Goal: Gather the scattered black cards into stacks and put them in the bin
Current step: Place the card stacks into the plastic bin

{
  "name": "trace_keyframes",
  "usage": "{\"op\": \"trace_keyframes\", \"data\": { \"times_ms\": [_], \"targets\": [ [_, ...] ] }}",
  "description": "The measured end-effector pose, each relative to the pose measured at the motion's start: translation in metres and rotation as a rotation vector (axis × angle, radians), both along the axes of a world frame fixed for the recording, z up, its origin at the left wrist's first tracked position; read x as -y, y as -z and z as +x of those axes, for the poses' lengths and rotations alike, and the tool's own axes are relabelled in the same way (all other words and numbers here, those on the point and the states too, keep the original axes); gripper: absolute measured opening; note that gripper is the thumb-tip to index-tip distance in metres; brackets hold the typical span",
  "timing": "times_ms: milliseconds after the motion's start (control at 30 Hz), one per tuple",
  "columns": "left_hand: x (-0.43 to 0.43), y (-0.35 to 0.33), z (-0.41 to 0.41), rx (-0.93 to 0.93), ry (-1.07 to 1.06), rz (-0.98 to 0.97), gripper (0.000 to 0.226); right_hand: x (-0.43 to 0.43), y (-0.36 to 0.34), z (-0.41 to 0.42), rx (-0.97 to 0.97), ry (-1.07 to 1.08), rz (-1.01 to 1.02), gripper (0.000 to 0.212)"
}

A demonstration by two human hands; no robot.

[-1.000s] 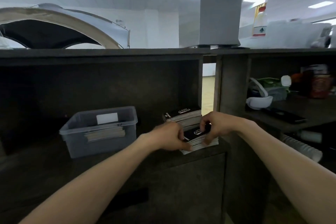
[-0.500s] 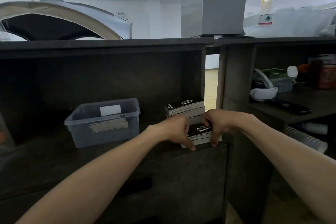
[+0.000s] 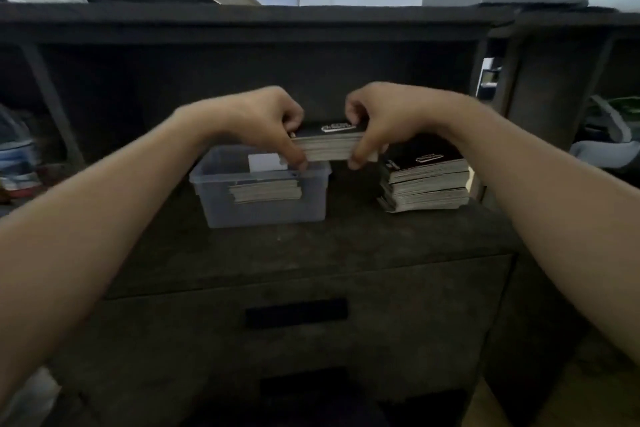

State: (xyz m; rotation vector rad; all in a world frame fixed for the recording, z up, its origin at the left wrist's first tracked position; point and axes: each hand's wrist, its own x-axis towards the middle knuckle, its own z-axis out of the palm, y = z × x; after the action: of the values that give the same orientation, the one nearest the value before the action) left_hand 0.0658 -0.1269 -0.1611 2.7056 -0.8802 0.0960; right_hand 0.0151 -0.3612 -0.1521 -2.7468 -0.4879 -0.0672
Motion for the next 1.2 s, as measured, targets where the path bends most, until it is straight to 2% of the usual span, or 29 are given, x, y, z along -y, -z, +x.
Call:
{"op": "trace_keyframes", "data": {
  "times_ms": [133, 300, 400, 533, 600, 700, 867, 1000, 1200],
  "targets": [
    [-0.055, 0.001, 0.039, 0.017, -0.124, 0.047, 0.044, -0.056, 0.006, 0.052, 0.014, -0.026, 0.097, 0.053],
    [-0.086, 0.041, 0.084, 0.020, -0.150, 0.083, 0.038, -0.102, 0.044, 0.102, -0.004, 0.005, 0.027, 0.051],
    [-0.086, 0.067, 0.102, 0.123, -0.110, 0.153, 0.028, -0.110, 0.070, 0.122, 0.049, 0.037, -0.072, 0.035],
    [-0.084, 0.074, 0.111, 0.294, -0.102, 0.165, 0.023, -0.107, 0.080, 0.124, 0.245, 0.086, -0.172, 0.023],
    [-0.083, 0.073, 0.115, 0.234, -0.135, 0.201, 0.023, -0.105, 0.079, 0.123, 0.305, 0.095, -0.218, 0.025],
    [-0.080, 0.075, 0.119, 0.116, -0.192, 0.260, 0.022, -0.103, 0.078, 0.123, 0.244, 0.107, -0.203, 0.026],
    [-0.074, 0.071, 0.115, 0.067, -0.228, 0.255, 0.027, -0.101, 0.076, 0.119, 0.247, 0.100, -0.170, 0.025],
    [-0.075, 0.072, 0.112, 0.067, -0.241, 0.251, 0.025, -0.091, 0.068, 0.118, 0.157, 0.029, -0.146, 0.032],
    [-0.072, 0.069, 0.111, 0.060, -0.270, 0.249, 0.032, -0.087, 0.075, 0.120, 0.206, 0.024, -0.097, 0.043]
  ]
}}
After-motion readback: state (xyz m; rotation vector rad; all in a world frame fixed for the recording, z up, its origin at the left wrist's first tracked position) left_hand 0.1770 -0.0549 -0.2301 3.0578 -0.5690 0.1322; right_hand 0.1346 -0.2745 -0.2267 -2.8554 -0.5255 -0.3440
